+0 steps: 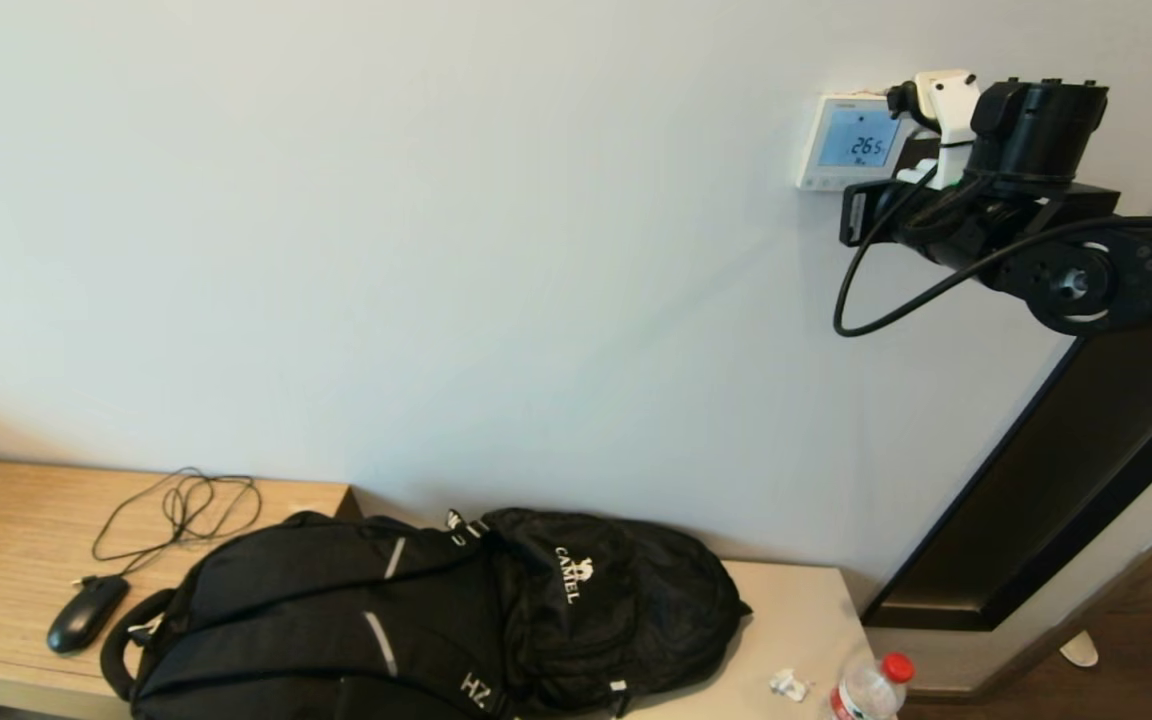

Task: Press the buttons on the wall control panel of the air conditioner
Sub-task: Press the temperature increase button

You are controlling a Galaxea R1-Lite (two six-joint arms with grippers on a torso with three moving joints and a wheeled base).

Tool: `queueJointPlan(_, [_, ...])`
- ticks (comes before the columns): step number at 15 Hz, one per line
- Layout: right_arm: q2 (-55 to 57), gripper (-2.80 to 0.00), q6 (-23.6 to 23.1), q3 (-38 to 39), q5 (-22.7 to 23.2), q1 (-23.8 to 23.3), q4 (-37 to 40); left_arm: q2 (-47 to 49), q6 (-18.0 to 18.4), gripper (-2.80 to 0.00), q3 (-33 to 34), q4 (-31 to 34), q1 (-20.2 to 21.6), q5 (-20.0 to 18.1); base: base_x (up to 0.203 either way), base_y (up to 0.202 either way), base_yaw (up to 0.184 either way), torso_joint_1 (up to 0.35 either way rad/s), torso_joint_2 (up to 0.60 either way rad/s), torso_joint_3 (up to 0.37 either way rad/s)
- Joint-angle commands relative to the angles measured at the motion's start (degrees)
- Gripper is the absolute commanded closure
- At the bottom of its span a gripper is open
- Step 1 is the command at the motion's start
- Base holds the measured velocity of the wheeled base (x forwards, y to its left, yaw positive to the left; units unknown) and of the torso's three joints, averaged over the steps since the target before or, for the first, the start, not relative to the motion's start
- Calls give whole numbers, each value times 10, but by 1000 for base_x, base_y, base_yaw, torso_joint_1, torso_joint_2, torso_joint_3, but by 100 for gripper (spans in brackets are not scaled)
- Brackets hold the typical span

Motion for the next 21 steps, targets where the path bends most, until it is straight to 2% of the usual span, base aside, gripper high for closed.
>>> queueJointPlan(1, [9, 0, -1, -10, -1, 0, -1, -1, 0, 0, 0, 0, 0, 0, 0, 0, 0, 0, 0, 0])
queueJointPlan(21, [-1, 0, -4, -8, -1, 4, -1, -1, 0, 0, 0, 0, 0, 0, 0, 0, 0, 0, 0, 0])
